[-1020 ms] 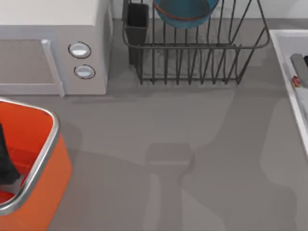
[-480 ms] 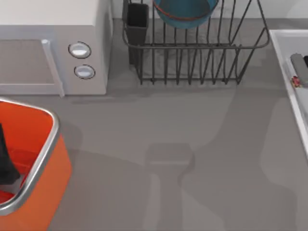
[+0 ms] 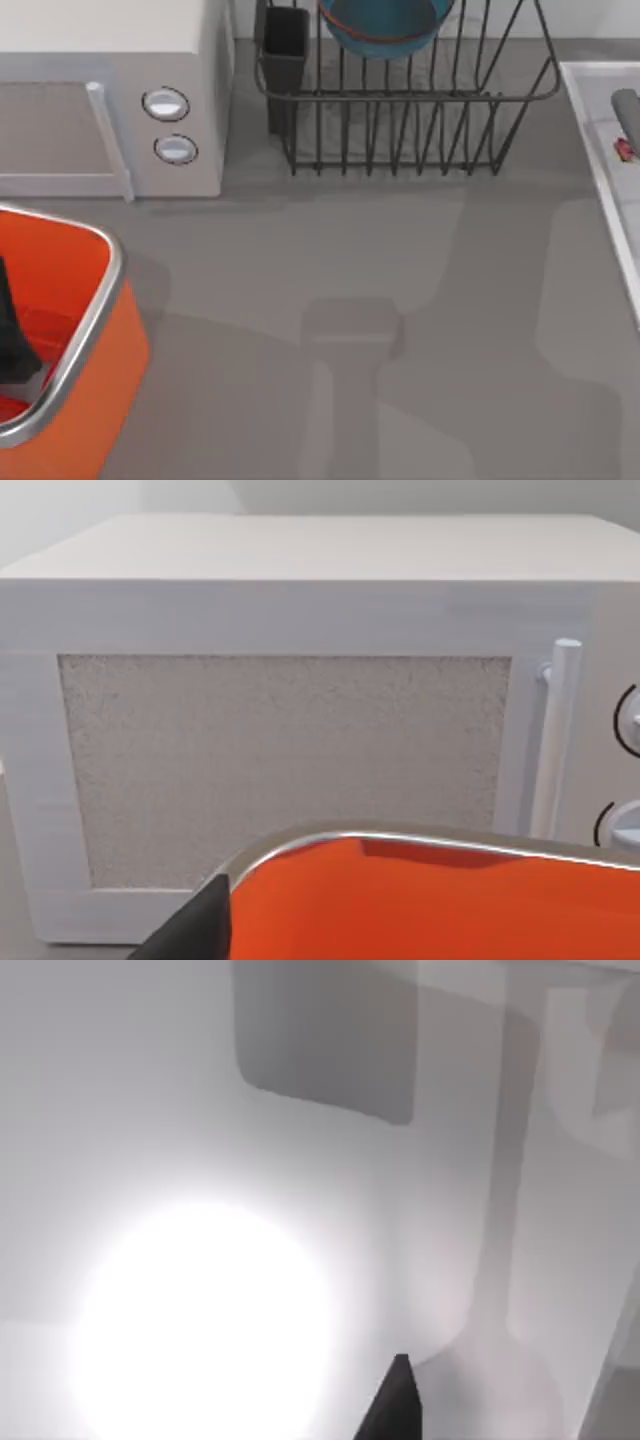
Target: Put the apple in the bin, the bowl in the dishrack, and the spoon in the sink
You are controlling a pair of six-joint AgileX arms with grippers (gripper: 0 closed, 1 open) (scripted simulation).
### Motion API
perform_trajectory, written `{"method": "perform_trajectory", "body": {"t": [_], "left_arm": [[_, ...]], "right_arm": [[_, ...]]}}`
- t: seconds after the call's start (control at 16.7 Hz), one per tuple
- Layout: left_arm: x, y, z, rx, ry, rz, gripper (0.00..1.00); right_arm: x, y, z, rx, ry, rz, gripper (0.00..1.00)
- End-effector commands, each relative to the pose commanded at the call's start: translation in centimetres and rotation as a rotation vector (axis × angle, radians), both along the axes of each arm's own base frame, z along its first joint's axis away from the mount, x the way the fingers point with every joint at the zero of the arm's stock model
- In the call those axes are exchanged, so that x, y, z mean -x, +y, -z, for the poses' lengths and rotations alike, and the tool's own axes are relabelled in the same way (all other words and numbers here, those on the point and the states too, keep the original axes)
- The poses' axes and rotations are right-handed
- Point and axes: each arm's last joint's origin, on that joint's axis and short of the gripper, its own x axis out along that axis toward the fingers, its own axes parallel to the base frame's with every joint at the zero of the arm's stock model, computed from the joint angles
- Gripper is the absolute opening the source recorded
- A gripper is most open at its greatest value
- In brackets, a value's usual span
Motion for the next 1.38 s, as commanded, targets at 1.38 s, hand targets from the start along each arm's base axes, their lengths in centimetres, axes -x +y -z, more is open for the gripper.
{"method": "perform_trajectory", "body": {"t": [1.38], "left_arm": [[0.0,0.0,0.0,0.000,0.000,0.000,1.00]], "right_arm": [[1.4,5.8,-10.6,0.363,-0.098,-0.126,0.00]]}}
